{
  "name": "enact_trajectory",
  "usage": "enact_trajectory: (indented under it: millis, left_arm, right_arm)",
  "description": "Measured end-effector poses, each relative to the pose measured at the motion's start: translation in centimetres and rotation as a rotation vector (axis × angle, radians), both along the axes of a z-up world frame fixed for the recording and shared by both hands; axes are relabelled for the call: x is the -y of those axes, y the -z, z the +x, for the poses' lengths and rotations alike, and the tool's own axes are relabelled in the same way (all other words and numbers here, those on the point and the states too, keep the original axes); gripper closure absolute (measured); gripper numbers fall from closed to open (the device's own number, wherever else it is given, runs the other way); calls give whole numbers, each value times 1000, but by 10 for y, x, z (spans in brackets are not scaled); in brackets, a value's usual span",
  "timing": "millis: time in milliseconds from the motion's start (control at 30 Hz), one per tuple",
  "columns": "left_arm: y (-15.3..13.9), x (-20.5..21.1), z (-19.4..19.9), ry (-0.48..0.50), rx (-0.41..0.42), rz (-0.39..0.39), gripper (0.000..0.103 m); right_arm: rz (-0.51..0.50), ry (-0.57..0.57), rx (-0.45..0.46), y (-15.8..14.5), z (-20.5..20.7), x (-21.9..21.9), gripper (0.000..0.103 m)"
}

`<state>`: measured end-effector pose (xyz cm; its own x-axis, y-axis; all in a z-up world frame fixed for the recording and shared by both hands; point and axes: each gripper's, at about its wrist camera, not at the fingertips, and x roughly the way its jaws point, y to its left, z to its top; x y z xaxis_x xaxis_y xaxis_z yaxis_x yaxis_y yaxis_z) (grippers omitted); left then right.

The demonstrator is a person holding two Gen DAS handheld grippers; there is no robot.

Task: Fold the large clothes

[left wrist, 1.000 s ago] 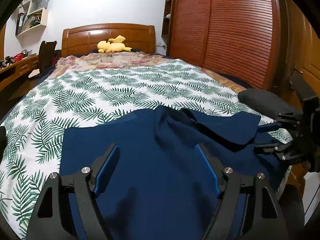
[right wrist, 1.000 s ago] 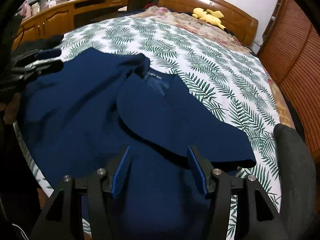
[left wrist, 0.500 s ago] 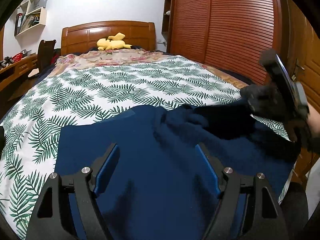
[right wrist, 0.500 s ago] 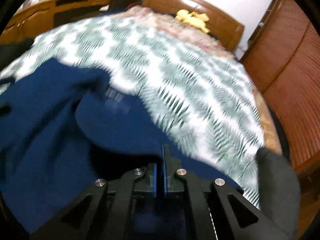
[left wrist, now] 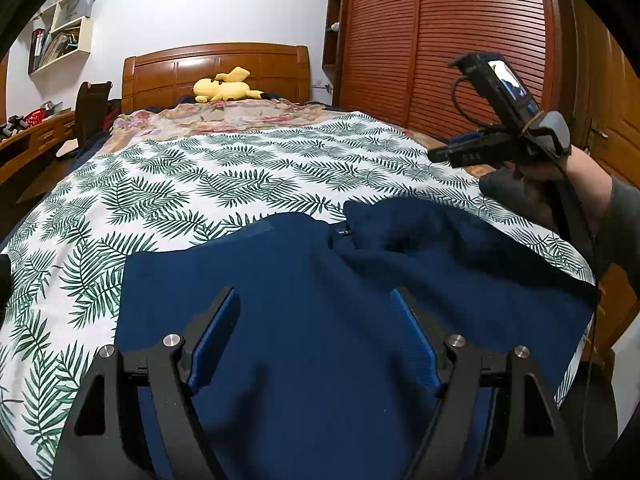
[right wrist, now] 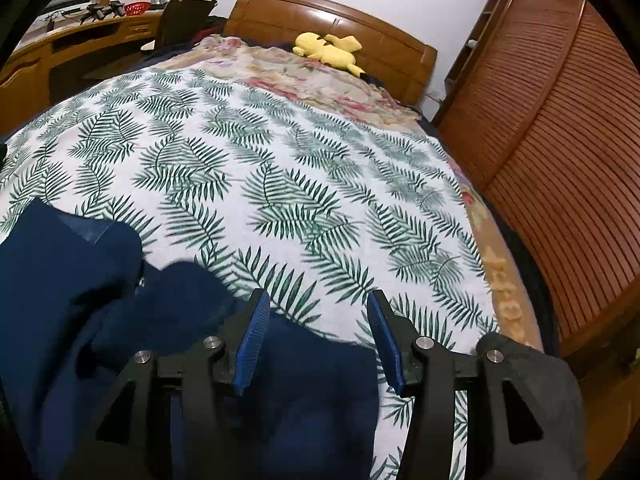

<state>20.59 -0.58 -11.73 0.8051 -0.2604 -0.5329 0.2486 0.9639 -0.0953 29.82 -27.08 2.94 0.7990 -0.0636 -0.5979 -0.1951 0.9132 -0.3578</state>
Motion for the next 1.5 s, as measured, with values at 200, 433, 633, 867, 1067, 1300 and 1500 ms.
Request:
enact_trajectory:
  millis: [200,433,633,867,1067,1300,1500]
  left_arm:
    - [1,1,1,-5,-5,6,25]
    - [2,1,1,-11,-11,10,25]
    - [5,2,4,-11,-23,14,25]
    - [8,3,6,-7,-30,21,25]
    - [12,7,9,-12,-48,39,25]
    - [14,7,11,-19,-58,39,25]
    - [15,8,11,-16,-59,43,25]
  right_arm:
    - [37,22,-47,16,1,32,51]
    - [119,104,-155,42,27,77,51]
    - [206,208,-253,71,62,106,51]
    - [326,201,-321,81,82,121,51]
    - [207,50,-199,60,67,93,99]
    - [140,180,65,14,47,110,100]
    - [107,291,-78,51,67,136,99]
